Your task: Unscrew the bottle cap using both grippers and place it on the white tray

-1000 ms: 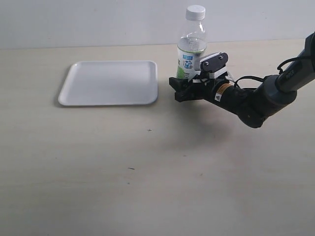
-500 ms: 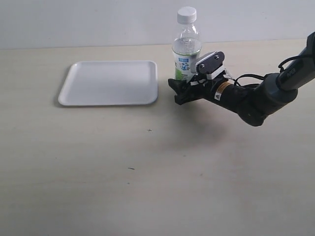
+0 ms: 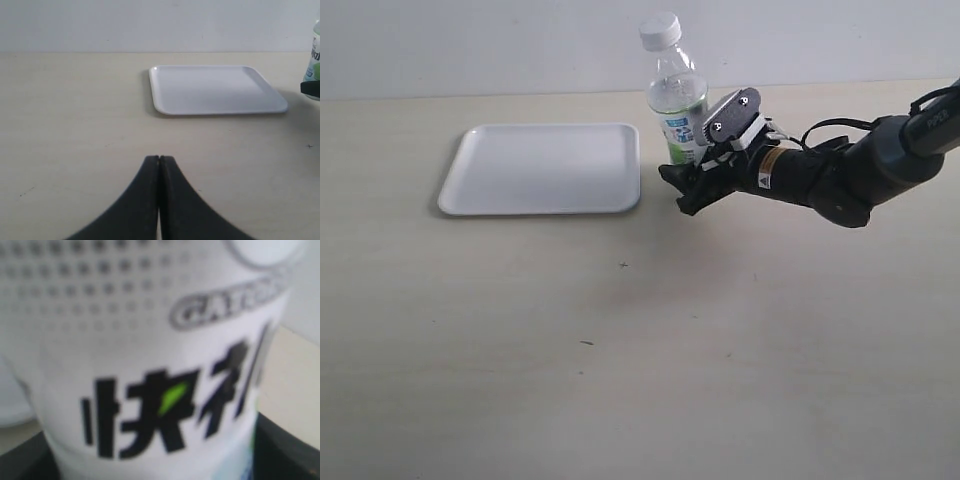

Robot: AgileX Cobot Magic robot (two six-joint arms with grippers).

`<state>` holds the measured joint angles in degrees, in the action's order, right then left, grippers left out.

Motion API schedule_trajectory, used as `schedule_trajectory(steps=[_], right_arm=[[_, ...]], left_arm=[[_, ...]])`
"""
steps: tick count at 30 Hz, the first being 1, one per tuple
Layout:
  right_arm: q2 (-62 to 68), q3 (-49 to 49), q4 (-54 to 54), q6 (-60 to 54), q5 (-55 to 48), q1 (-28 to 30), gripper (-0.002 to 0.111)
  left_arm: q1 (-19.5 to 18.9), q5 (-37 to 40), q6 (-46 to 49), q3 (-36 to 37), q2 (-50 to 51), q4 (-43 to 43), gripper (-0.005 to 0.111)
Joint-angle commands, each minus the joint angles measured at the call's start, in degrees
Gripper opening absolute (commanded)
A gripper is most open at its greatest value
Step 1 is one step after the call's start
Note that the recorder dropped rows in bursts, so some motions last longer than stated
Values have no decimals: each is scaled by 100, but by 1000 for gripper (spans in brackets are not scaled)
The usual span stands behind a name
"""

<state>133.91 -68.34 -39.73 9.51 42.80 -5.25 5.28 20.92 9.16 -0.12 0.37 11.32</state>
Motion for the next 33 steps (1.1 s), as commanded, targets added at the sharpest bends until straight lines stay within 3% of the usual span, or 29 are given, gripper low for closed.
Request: schedule_trajectory(steps=[1,11,14,18,20,24,30,33], right_arm=[[-126,-3,-33,-24,-40,-12,0],[-114,-3,-404,388,-109,-12,0],[-114,-3,-404,388,-109,-12,0],[-114,-3,-404,388,-109,-12,0],[-114,-3,-404,388,-109,-12,0],[-114,-3,-402,363,-109,-12,0],[-114,-3,-402,363,-109,-12,0],[-114,-3,-402,363,-109,-12,0]], left_arm=[[-8,-48,-11,12,-37,-19,0],[-8,-48,-11,12,-37,-19,0],[-8,-490,556,12,-37,-261,0],[-8,-1141,288,12,-37,1210,0],[-8,-1839,360,12,-37,1476,0],[-8,-2983,-427,12,-37,1848,0],[-8,-5229,-2027,12,-37,1740,0],[-8,-6319,-2160,-245,107,1372,0]])
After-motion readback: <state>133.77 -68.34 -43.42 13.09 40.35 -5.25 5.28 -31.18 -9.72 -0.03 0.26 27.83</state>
